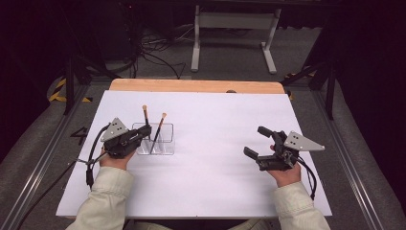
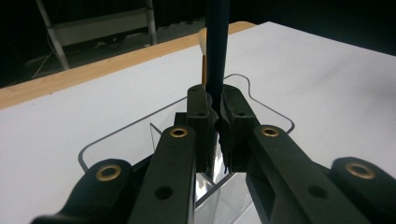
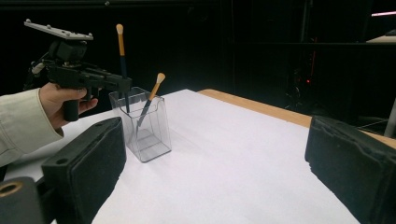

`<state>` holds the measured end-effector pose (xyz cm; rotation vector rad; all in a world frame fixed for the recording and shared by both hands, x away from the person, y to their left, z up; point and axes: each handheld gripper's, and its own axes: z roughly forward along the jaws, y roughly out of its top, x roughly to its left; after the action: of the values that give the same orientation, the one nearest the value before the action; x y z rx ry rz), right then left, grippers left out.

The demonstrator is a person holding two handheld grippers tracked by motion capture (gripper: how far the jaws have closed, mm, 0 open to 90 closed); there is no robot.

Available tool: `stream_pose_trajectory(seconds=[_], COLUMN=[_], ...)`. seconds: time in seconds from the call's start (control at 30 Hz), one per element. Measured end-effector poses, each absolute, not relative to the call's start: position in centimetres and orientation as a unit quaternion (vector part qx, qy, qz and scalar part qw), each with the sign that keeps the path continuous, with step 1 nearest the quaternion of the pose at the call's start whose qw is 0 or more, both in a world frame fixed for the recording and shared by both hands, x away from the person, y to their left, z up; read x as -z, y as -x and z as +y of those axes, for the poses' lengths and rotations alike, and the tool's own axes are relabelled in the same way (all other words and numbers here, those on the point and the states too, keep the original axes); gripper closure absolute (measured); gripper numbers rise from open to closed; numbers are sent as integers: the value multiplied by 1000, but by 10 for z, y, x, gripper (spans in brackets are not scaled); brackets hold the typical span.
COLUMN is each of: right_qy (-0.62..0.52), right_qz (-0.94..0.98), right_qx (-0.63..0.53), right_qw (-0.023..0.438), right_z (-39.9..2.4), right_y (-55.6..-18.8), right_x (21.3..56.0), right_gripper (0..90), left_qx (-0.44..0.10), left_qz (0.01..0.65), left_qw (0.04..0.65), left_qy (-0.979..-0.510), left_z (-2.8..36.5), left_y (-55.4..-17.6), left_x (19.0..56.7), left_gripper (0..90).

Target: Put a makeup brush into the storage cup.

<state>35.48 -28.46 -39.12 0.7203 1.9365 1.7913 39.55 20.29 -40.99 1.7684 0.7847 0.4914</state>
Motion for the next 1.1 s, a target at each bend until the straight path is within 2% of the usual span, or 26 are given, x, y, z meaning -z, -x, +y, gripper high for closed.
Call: stream_pose_trajectory(seconds=[0.83,0.87,0.93,1.03,1.1], right_qy=[-256,-257,-256,-253,-253], right_qz=[694,694,694,694,693], right_qx=[-642,-642,-642,-644,-644], right_qw=[201,201,201,200,201], right_z=[-284,-285,-285,-285,-285], right_y=[-355,-355,-355,-355,-355], right_x=[391,391,391,391,391], right_gripper=[56,56,56,56,56], left_qx=[-173,-169,-163,-167,-160], left_qz=[343,342,331,314,305], left_qw=[542,546,559,574,585], left_qy=[-748,-746,-742,-738,-734], left_z=[204,205,205,205,205], left_y=[-399,-399,-400,-399,-397], left_x=[418,418,418,417,414], left_gripper=[822,757,557,372,309])
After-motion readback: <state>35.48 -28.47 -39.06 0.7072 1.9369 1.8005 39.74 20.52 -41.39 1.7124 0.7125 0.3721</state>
